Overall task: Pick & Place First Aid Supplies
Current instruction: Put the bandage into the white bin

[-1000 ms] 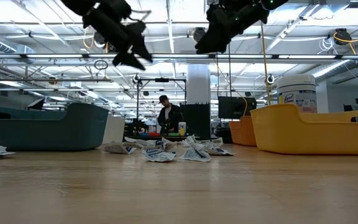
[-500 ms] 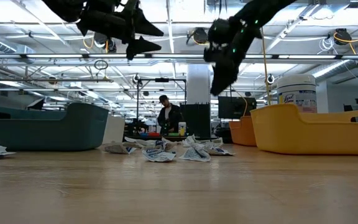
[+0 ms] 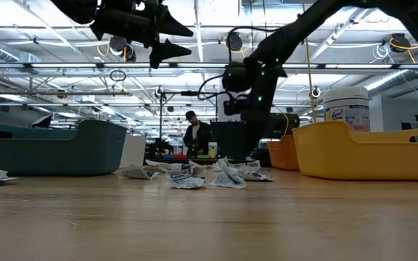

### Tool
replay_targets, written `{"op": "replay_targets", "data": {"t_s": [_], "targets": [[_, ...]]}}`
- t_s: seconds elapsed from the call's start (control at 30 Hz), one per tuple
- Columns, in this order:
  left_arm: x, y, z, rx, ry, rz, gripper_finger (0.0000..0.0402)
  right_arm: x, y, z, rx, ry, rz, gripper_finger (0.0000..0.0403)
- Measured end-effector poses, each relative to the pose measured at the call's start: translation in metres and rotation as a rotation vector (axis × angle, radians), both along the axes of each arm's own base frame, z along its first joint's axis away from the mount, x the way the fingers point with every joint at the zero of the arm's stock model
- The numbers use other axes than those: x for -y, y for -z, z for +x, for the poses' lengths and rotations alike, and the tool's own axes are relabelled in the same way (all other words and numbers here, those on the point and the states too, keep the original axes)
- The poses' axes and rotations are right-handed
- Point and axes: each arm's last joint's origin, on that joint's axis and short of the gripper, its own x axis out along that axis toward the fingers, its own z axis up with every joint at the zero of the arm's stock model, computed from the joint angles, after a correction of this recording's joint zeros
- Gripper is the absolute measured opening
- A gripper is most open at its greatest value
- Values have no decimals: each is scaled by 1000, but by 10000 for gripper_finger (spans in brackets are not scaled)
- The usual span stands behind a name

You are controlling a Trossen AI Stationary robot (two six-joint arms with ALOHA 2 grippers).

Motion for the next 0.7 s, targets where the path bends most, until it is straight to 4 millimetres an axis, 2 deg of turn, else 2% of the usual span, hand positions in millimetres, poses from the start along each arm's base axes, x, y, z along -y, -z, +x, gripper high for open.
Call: {"op": "replay_targets", "data": {"t_s": [0.27,0.47,0.6,0.7], "targets": [[2,0,0,6,45,-31,255,11,22,1,-43,36,0,240],[2,0,0,7,47,-31,255,12,34,0,-89,32,24,231],[2,0,0,6,48,-31,255,11,34,1,-89,31,10,204],[2,0,0,6,48,-31,255,10,35,2,-93,27,2,158]]}}
